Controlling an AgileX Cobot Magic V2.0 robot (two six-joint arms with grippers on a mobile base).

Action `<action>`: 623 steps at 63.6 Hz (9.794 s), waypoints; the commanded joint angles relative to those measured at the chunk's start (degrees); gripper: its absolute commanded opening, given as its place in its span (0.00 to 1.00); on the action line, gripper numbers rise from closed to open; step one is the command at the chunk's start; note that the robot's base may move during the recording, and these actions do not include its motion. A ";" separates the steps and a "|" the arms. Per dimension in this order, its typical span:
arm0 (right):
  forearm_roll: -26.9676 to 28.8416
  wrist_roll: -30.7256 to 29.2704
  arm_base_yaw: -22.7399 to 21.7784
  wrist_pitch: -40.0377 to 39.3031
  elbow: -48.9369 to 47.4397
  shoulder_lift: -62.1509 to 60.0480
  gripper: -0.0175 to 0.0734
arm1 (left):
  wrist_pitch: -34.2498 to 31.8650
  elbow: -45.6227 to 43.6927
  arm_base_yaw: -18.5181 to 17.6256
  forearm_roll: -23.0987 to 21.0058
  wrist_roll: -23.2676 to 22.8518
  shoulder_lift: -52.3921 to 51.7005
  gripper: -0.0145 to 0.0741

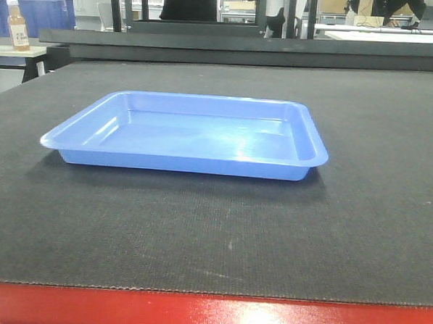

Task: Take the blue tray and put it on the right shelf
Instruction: 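Move both grippers toward the blue tray's side rims, then lower both grippers onto opposite rims of the blue tray and close, then lift the blue tray off the table with both grippers, then hold the tray with both grippers while the base turns away from table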

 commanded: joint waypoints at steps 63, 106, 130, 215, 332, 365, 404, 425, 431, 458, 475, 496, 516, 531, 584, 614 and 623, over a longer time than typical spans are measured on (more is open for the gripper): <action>0.20 -0.33 -0.07 -6.32 -7.16 -0.89 0.25 | -8.26 -5.29 -0.17 1.16 -0.33 -0.20 0.11; -0.28 -0.79 10.83 14.25 -50.08 45.43 0.88 | 23.52 -50.88 -7.24 -0.21 2.36 44.72 0.62; 4.32 4.35 19.48 40.16 -81.80 78.95 0.88 | 44.38 -80.93 -12.27 -0.08 3.91 79.24 0.62; -5.97 18.30 19.48 51.08 -109.91 121.56 0.52 | 55.81 -116.55 -12.27 0.84 -0.33 124.06 0.54; -8.90 18.13 23.79 50.93 -78.96 80.40 0.26 | 65.17 -92.99 -16.30 3.46 -5.96 85.26 0.12; -9.10 18.06 28.63 61.92 -78.96 71.37 0.26 | 68.86 -78.82 -20.46 3.93 -9.30 74.28 0.12; -9.20 17.61 28.63 62.62 -78.86 71.38 0.26 | 66.37 -77.19 -23.86 3.44 -10.60 74.38 0.11; -9.20 17.61 28.63 62.62 -78.86 71.38 0.26 | 66.37 -77.19 -23.86 3.44 -10.60 74.38 0.11; -9.20 17.61 28.63 62.62 -78.86 71.38 0.26 | 66.37 -77.19 -23.86 3.44 -10.60 74.38 0.11; -9.20 17.61 28.63 62.62 -78.86 71.38 0.26 | 66.37 -77.19 -23.86 2.13 -10.60 74.38 0.11; -9.20 17.61 28.63 62.62 -78.86 71.38 0.26 | 66.37 -77.19 -23.86 1.98 -10.60 74.38 0.11; -9.20 17.61 28.63 62.62 -78.86 71.38 0.26 | 66.37 -77.19 -23.86 -2.01 -10.60 74.38 0.11; -9.20 17.61 28.63 62.62 -78.86 71.38 0.26 | 66.37 -77.19 -23.86 -2.98 -10.60 74.38 0.11; -9.20 17.61 28.63 62.62 -78.86 71.38 0.26 | 66.37 -77.19 -23.86 -2.98 -10.60 74.38 0.11; -9.20 17.61 28.63 62.62 -78.86 71.38 0.26 | 66.37 -77.19 -23.86 -2.98 -10.60 74.38 0.11; -9.20 17.61 28.63 62.62 -78.86 71.38 0.26 | 66.37 -77.19 -23.86 -2.98 -10.60 74.38 0.11; -9.20 17.61 28.63 62.62 -78.86 71.38 0.26 | 66.37 -77.19 -23.86 -2.98 -10.60 74.38 0.11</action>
